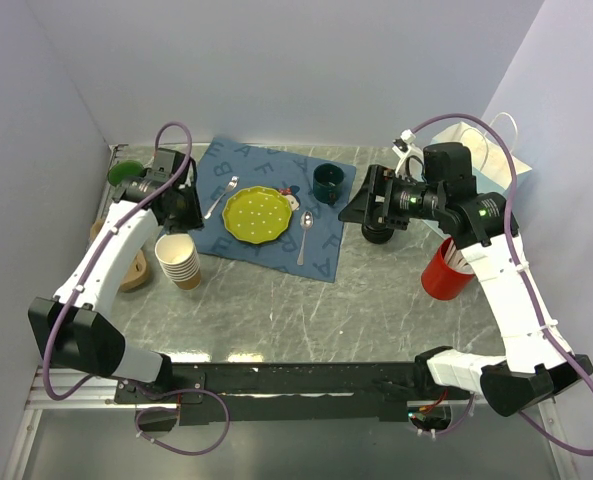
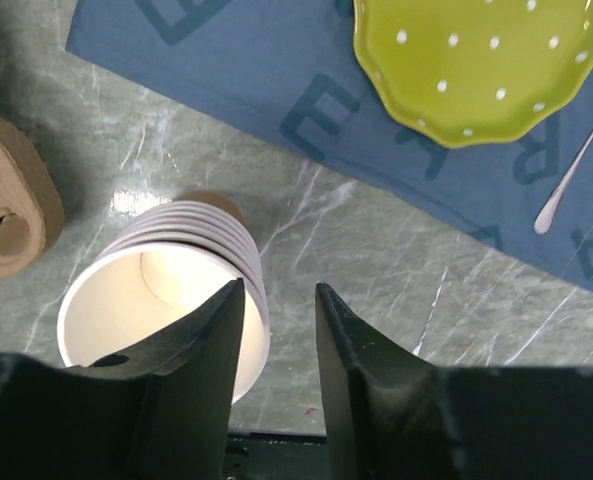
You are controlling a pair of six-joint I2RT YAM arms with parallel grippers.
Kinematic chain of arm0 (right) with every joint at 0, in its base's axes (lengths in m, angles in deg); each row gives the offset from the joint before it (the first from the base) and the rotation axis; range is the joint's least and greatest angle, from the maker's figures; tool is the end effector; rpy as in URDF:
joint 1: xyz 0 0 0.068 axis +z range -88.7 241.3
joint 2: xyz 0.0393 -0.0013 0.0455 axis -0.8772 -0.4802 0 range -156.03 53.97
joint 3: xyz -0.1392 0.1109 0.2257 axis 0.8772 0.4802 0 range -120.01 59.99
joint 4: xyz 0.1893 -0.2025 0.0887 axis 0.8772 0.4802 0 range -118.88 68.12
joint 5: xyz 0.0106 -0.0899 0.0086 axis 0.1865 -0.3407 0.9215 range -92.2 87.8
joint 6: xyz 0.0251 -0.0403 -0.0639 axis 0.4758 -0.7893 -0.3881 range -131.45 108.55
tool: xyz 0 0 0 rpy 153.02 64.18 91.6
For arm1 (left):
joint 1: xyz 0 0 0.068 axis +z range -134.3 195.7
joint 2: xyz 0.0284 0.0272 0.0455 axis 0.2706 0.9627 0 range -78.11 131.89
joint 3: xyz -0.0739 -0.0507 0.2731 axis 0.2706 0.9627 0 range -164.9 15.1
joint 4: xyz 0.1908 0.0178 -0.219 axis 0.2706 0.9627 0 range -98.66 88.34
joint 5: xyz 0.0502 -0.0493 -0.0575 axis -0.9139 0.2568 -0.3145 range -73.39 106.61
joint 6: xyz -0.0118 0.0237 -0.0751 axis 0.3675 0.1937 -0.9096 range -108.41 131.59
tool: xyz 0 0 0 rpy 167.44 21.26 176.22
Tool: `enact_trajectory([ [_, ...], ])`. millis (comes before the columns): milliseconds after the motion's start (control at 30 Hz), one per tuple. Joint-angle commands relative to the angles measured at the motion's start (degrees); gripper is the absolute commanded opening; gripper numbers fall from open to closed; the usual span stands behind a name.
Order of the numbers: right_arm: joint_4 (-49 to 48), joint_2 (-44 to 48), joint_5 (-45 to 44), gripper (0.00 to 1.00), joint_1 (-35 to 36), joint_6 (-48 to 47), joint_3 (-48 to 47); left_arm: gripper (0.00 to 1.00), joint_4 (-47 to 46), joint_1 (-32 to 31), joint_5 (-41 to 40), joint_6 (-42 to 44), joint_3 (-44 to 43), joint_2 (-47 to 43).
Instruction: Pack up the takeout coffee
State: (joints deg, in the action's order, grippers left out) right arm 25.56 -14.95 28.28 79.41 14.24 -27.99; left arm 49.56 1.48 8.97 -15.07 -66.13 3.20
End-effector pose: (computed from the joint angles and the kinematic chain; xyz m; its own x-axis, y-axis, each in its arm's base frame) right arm 0.2456 0.1169 0.4439 -0.7824 0.1372 -0.6074 -0.3571 0.7003 0.6182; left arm 0.3210 -0.0720 0.3282 -0.8159 -0.2520 -0.5204 -0.2130 0.9677 -0.1347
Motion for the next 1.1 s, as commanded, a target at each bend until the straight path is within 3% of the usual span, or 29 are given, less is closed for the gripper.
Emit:
enact_trajectory([
  [0, -1.7, 1.5, 0.7, 0.86, -0.2, 0.1, 0.8, 0.39, 1.4, -1.2, -0.1, -1.2, 1.7, -2.1],
  [333, -2.9, 2.9, 1.5, 0.86, -0.2, 0.7, 1.7, 0.31, 2.2, -2.6, -2.6, -2.0, 3.8, -3.0],
  [500, -3.5, 3.8, 1.6, 0.87, -0.1, 1.5, 2.9, 0.21, 2.5, -2.7, -3.3, -1.8, 3.6, -3.4],
  [900, -3.8, 4.1, 1.6, 0.88, -0.1, 1.6, 2.7, 0.20, 2.2, -2.7, -4.8, -1.3, 4.9, -3.4],
  [1033, -4.4, 4.2, 1.7, 0.88, -0.1, 1.9, 3.3, 0.13, 2.3, -2.7, -4.8, -1.0, 4.4, -3.7],
  [1067, -4.8, 4.2, 1.8, 0.87, -0.1, 2.1, 3.4, 0.07, 2.8, -2.7, -5.0, -1.0, 4.2, -3.8],
])
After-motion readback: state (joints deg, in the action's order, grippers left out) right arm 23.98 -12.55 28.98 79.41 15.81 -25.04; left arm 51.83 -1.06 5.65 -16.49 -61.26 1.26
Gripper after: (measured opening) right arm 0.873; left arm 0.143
